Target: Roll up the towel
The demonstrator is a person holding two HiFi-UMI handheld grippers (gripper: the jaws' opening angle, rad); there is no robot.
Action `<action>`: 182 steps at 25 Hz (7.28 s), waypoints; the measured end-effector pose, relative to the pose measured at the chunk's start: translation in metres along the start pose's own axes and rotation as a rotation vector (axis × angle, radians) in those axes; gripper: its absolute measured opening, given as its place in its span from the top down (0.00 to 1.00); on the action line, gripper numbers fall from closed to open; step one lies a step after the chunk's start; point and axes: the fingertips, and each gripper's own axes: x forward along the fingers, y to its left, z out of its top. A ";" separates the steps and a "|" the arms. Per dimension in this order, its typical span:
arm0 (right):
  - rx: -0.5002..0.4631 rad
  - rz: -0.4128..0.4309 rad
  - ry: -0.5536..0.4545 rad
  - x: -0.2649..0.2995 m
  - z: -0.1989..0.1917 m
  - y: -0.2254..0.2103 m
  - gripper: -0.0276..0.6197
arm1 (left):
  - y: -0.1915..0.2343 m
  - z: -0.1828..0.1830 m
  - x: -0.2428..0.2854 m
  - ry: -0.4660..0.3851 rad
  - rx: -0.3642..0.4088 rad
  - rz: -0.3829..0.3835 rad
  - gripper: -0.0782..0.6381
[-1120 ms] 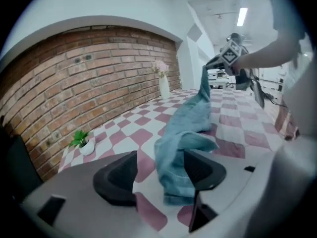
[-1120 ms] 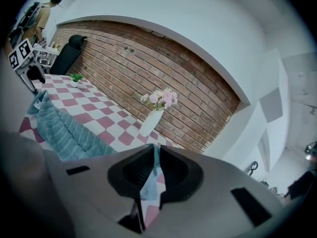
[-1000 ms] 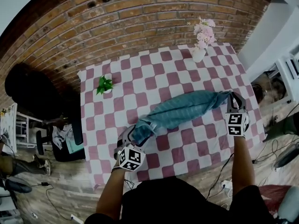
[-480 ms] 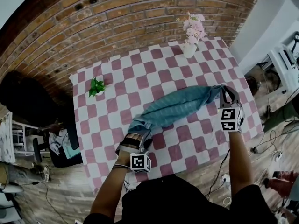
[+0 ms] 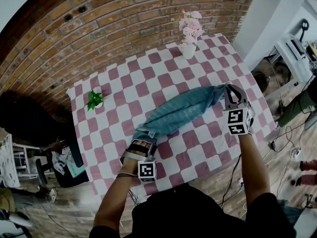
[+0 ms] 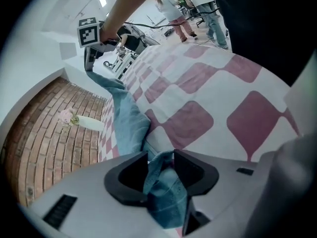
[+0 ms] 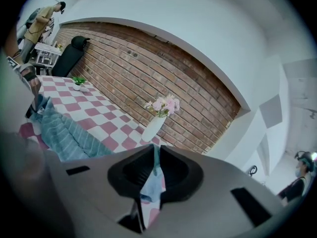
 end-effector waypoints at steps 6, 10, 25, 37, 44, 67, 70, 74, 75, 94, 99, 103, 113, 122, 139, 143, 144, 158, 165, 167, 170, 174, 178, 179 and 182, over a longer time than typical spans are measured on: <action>0.004 0.001 -0.008 -0.007 -0.002 0.001 0.90 | -0.006 0.001 -0.001 0.008 0.092 -0.017 0.61; -0.003 0.004 -0.017 -0.009 0.000 0.000 0.90 | -0.006 0.002 0.004 0.027 0.165 -0.039 0.64; 0.016 -0.042 0.005 -0.021 -0.013 -0.025 0.90 | 0.042 -0.004 -0.035 -0.037 -0.117 0.097 0.88; 0.009 -0.080 0.021 -0.037 -0.023 -0.048 0.90 | 0.152 -0.081 -0.146 -0.259 -0.856 0.468 0.88; -0.027 -0.104 -0.066 -0.060 -0.005 -0.066 0.91 | 0.197 -0.126 -0.209 -0.278 -0.912 0.669 0.88; -0.129 -0.076 -0.091 0.006 0.056 -0.080 0.91 | 0.226 -0.294 -0.265 -0.167 -1.151 0.864 0.88; -0.105 -0.048 -0.091 0.029 0.068 -0.082 0.91 | 0.241 -0.303 -0.264 -0.172 -1.154 0.872 0.88; -0.077 -0.057 -0.124 0.034 0.083 -0.087 0.91 | 0.253 -0.302 -0.285 -0.219 -1.143 0.916 0.88; -0.078 -0.060 -0.133 0.031 0.085 -0.088 0.91 | 0.252 -0.299 -0.293 -0.233 -1.136 0.924 0.88; -0.111 0.317 0.003 -0.081 -0.097 0.065 0.90 | -0.013 -0.244 -0.255 -0.178 -1.353 0.616 0.87; -0.108 0.405 0.049 -0.109 -0.146 0.088 0.90 | -0.070 -0.213 -0.245 -0.069 -1.292 0.491 0.87; -0.108 0.454 0.060 -0.121 -0.173 0.097 0.90 | -0.108 -0.196 -0.232 -0.057 -1.358 0.412 0.87; -0.197 0.531 0.052 -0.145 -0.207 0.101 0.90 | -0.173 -0.149 -0.222 0.183 -1.039 0.242 0.87; -0.135 0.637 0.094 -0.153 -0.229 0.116 0.76 | -0.221 -0.134 -0.215 0.202 -1.209 0.146 0.54; 0.776 0.467 0.290 -0.159 -0.248 0.100 0.72 | -0.139 -0.077 -0.258 -0.214 -1.821 0.773 0.60; 1.111 0.479 0.332 -0.163 -0.234 0.105 0.73 | -0.122 -0.063 -0.257 -0.237 -1.814 0.800 0.61; 1.234 0.480 0.345 -0.165 -0.230 0.109 0.73 | -0.119 -0.061 -0.256 -0.241 -1.814 0.799 0.61; 2.164 0.084 0.239 -0.149 -0.266 0.113 0.71 | -0.075 -0.061 -0.227 -0.374 -1.760 0.665 0.62; 2.145 0.027 0.268 -0.133 -0.268 0.115 0.82 | -0.076 -0.076 -0.224 -0.360 -1.754 0.619 0.63; 2.086 0.013 0.266 -0.131 -0.265 0.111 0.90 | -0.076 -0.082 -0.223 -0.355 -1.754 0.619 0.64; 1.956 0.000 0.236 -0.129 -0.251 0.101 0.91 | -0.078 -0.091 -0.224 -0.349 -1.759 0.615 0.64; 1.804 0.005 0.198 -0.124 -0.221 0.092 0.91 | -0.083 -0.104 -0.225 -0.344 -1.773 0.599 0.64; 1.688 0.045 0.159 -0.110 -0.184 0.091 0.91 | -0.089 -0.116 -0.227 -0.343 -1.788 0.591 0.64; 1.657 0.059 0.148 -0.107 -0.172 0.092 0.91 | -0.091 -0.121 -0.229 -0.341 -1.791 0.594 0.64; 1.567 0.113 0.114 -0.095 -0.133 0.097 0.91 | -0.097 -0.133 -0.233 -0.335 -1.807 0.608 0.64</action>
